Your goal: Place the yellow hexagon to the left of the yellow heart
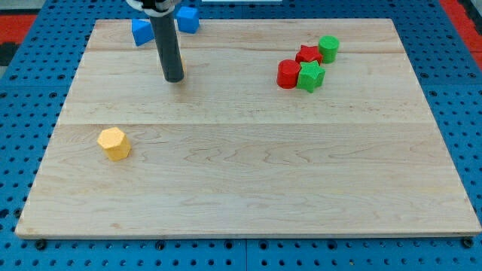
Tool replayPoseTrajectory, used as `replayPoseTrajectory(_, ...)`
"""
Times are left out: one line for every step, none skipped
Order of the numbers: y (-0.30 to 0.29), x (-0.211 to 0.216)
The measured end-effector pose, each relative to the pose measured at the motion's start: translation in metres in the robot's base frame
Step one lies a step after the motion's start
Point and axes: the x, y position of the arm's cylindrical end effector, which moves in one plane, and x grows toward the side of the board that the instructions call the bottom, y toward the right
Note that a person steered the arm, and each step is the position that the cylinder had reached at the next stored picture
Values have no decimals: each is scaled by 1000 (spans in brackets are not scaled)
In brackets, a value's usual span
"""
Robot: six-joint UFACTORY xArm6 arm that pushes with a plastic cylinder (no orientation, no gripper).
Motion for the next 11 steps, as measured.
replayPoseTrajectory(-14,-42)
replayPoseTrajectory(-1,-42)
replayPoseTrajectory(21,68)
replayPoseTrajectory(-2,183)
replayPoseTrajectory(-72,186)
replayPoseTrajectory(-89,186)
replayPoseTrajectory(-73,147)
replayPoseTrajectory(-41,107)
replayPoseTrajectory(-52,39)
replayPoseTrajectory(-70,-27)
replayPoseTrajectory(-44,-10)
